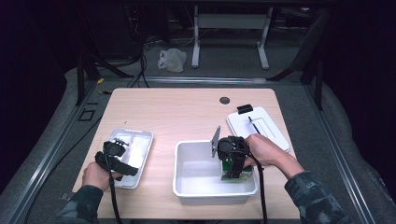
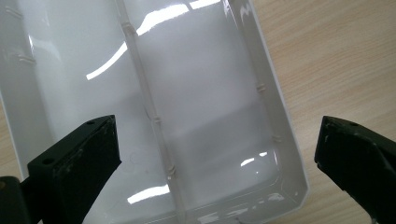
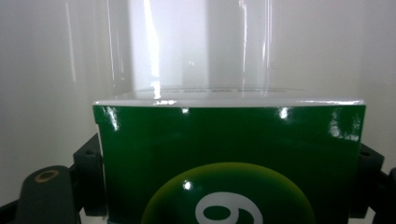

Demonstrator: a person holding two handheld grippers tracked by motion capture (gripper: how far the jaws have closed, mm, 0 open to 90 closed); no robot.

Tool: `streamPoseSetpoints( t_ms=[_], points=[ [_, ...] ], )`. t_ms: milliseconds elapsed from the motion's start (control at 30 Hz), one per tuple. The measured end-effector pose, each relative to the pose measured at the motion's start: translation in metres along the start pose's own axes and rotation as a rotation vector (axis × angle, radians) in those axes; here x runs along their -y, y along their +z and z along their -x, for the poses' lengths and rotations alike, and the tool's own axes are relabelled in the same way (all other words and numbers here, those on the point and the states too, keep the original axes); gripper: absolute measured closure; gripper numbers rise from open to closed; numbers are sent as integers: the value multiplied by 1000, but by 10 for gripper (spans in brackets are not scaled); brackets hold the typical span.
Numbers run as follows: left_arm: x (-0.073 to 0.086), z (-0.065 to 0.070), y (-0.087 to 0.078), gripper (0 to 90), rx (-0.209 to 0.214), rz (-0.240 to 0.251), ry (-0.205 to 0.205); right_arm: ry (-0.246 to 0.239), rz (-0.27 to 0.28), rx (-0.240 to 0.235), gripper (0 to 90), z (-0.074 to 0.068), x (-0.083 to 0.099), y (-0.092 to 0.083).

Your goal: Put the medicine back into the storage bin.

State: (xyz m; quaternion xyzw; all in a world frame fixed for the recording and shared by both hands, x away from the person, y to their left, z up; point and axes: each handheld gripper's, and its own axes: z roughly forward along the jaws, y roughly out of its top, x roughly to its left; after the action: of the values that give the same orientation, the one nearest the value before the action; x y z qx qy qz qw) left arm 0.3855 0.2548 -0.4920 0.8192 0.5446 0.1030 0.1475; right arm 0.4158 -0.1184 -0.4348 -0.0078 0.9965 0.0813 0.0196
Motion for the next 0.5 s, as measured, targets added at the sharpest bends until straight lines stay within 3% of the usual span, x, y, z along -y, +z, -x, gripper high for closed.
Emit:
streamPoseSetpoints(
  t_ms=[333,500],
  points=[
    [0,0,0,0,-3,-4,5,-7,-8,4,157,-2,4,16],
    [0,1,1,0,-5,-8,10,-19,-37,12,155,-4,2,25]
  ],
)
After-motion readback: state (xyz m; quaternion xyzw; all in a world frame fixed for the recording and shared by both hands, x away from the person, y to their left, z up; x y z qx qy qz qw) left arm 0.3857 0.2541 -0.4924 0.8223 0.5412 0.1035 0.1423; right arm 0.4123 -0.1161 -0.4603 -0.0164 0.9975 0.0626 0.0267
